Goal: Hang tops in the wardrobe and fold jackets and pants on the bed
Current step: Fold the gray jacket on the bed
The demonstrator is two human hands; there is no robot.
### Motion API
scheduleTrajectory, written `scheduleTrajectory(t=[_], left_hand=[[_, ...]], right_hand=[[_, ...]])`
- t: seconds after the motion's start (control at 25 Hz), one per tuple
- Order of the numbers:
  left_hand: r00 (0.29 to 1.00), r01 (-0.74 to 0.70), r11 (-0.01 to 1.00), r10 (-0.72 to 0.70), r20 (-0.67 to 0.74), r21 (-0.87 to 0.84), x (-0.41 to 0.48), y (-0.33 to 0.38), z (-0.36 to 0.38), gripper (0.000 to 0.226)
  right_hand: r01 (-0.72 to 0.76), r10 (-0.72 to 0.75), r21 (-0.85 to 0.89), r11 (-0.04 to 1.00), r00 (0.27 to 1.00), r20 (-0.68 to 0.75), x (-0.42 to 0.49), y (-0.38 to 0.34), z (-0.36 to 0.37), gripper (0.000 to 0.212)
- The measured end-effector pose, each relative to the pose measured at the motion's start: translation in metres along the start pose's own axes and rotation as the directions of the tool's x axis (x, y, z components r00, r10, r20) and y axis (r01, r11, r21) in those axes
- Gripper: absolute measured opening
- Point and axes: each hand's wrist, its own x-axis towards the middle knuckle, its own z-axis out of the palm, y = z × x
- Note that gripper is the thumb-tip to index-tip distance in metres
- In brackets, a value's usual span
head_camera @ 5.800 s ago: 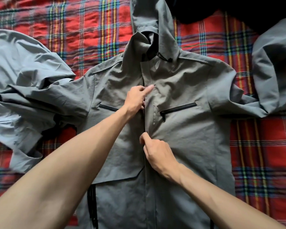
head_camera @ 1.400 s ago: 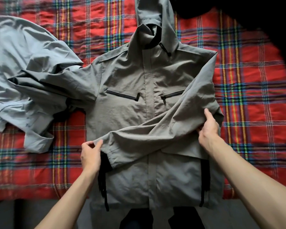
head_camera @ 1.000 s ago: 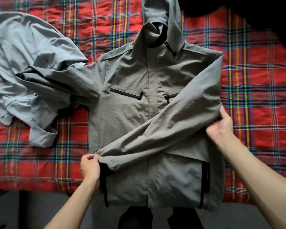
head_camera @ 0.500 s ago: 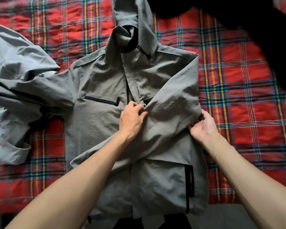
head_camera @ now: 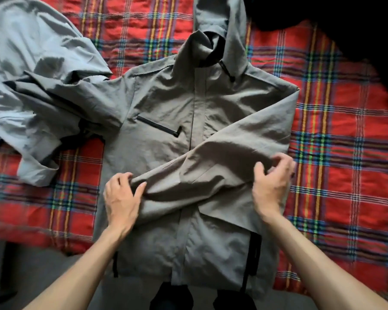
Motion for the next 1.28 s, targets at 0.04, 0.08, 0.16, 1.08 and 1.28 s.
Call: scheduleTrajectory(t=[0.04,0.08,0.16,1.08,1.28], left_hand=[[0.996,0.088,0.996,-0.089,-0.016,-0.025,-0.013,-0.019,-0.003,0.042],[0.984,0.176,0.981,-0.177,-0.013,-0.083,-0.023,-0.036,-0.006,0.045],[0.942,0.325,0.903,-0.335,0.017,-0.282,-0.034,-0.054,-0.011,0.046],[0.907,0.346,0.582,-0.409,0.104,-0.736,-0.05,-0.047,-0.013,0.02],[0.867,0.43,0.599,-0.483,0.124,-0.675,-0.072,-0.056,0.003,0.037]], right_hand=[[0.237,-0.23,-0.008,0.971,0.952,0.202,-0.01,-0.014,0.01,0.021],[0.428,-0.4,0.024,0.903,0.822,0.406,-0.018,-0.027,0.026,0.018],[0.761,-0.62,0.041,0.647,0.494,0.609,-0.026,-0.054,0.066,0.015],[0.891,-0.66,-0.146,0.431,0.421,0.623,-0.008,-0.078,0.115,0.02],[0.98,-0.643,-0.135,0.147,0.199,0.74,-0.017,-0.02,0.094,0.051]])
